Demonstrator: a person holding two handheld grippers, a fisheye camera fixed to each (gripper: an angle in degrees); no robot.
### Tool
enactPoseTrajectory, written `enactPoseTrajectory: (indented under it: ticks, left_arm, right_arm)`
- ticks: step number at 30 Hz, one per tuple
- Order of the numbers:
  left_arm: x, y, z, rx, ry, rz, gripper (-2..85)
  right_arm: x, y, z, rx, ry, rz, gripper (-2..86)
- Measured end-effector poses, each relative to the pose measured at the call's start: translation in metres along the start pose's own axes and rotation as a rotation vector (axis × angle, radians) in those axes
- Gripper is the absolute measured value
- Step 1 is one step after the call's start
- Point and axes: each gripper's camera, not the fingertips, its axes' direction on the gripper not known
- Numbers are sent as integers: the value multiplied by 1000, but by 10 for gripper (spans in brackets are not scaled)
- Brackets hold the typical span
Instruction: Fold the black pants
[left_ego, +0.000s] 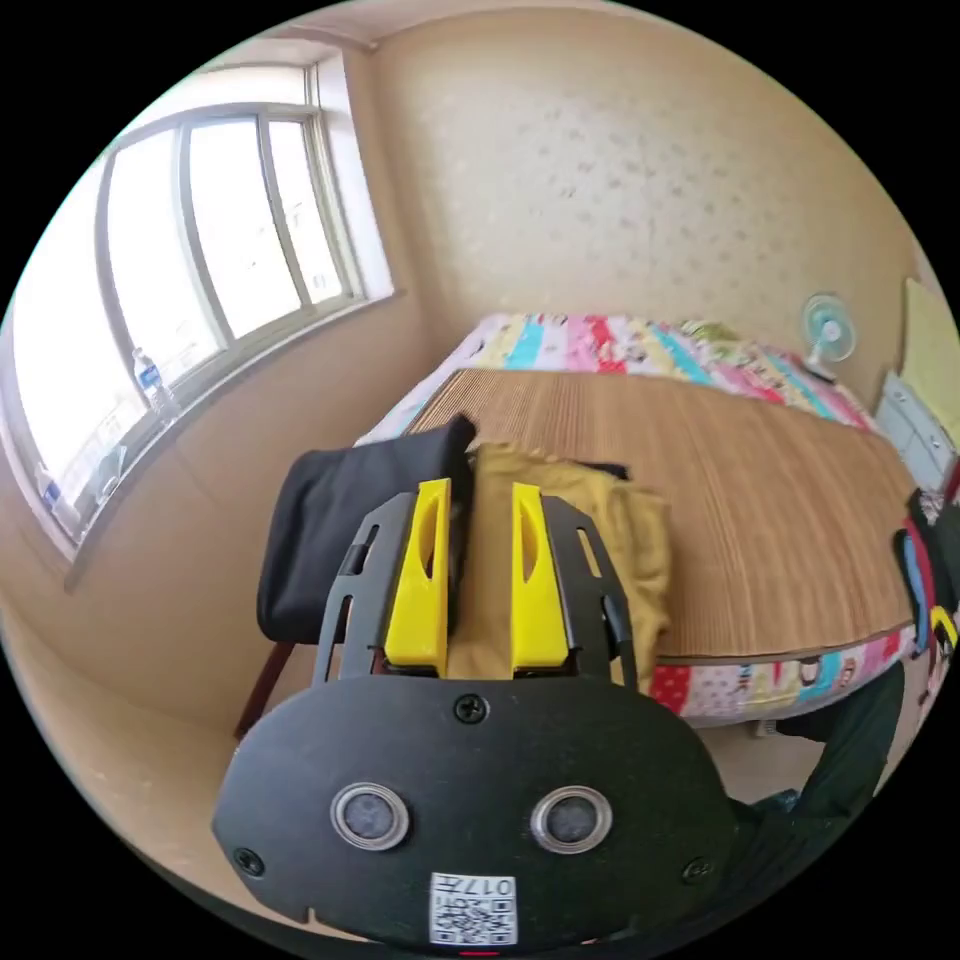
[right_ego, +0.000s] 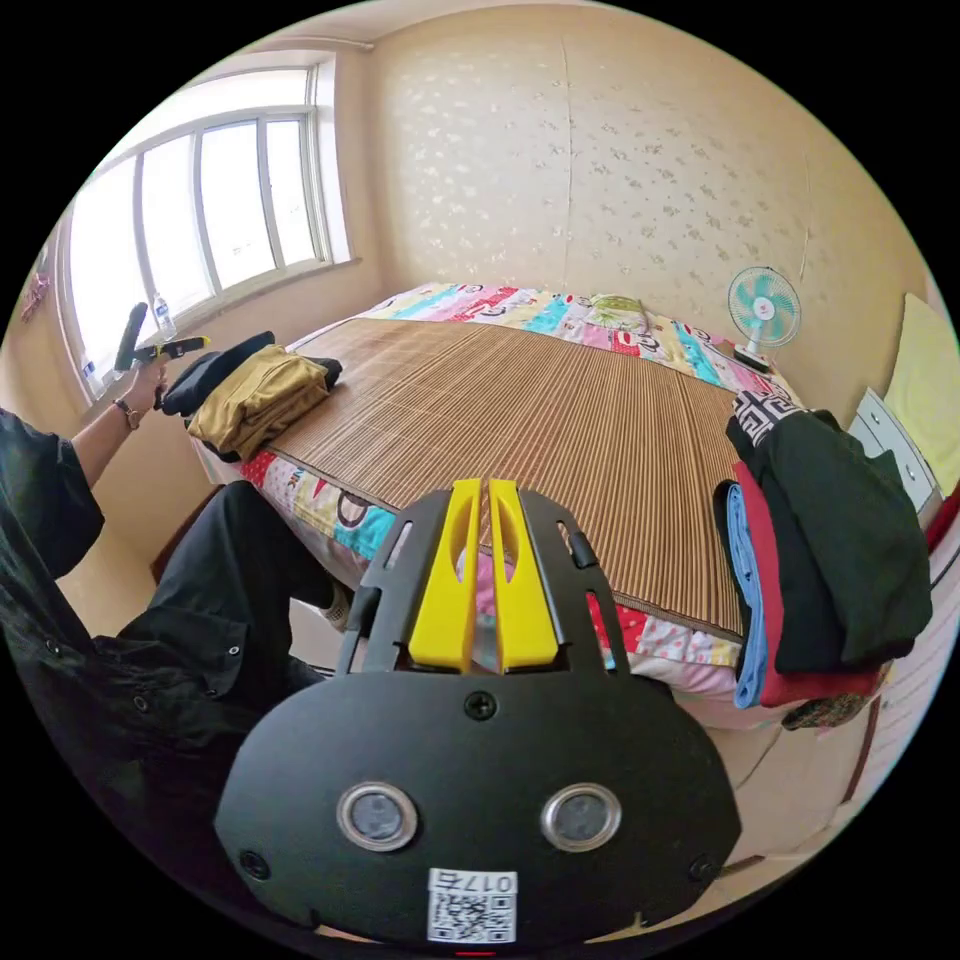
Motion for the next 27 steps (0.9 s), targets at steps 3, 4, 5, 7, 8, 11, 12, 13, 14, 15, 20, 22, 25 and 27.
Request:
enactPoseTrajectory:
  ticks: [3, 4, 5, 7, 8, 11, 12, 13, 14, 15, 20, 22, 25, 27]
  left_arm:
    - [-23, -9, 52, -126, -42, -8, 120]
    - [-32, -6, 51, -78, -68, -38, 112]
    - [-44, -6, 50, -65, -45, -74, 95]
    - [-61, -9, 50, -96, 16, -108, 81]
    - [-72, -11, 49, -116, 58, -110, 74]
    - [-119, -4, 48, -92, 283, -231, 47]
    - [-132, 0, 50, -77, 374, -269, 38]
    - [-157, 8, 52, -35, 555, -341, 20]
    - [-176, 15, 52, 8, 699, -384, 12]
    - [-182, 17, 51, 29, 754, -391, 9]
    - [-193, 8, 19, 242, 1087, -297, -1]
    - [-185, -7, 6, 318, 1166, -282, -3]
    - [-146, -43, -14, 355, 1264, -170, -4]
    - [-109, -64, -28, 363, 1317, -81, -4]
  right_arm:
    - [1, 4, 10, -12, -22, 41, 9]
    - [2, 6, 16, -28, -14, 61, 7]
    - [0, 6, 23, -47, 7, 69, 7]
    - [-5, 6, 32, -63, 44, 67, 6]
    - [-8, 6, 38, -63, 50, 59, 5]
    - [-16, 3, 58, -62, -7, 27, 5]
    - [-17, 2, 62, -66, -20, 21, 5]
    - [-19, -1, 73, -78, -38, 6, 5]
    - [-22, -4, 83, -90, -38, -13, 5]
    - [-23, -5, 88, -97, -37, -21, 5]
    - [-29, -8, 120, -107, -118, -73, 7]
    - [-23, -7, 128, -101, -167, -48, 7]
    - [-9, -2, 138, -103, -217, 6, 7]
    - [0, 2, 141, -104, -212, 32, 6]
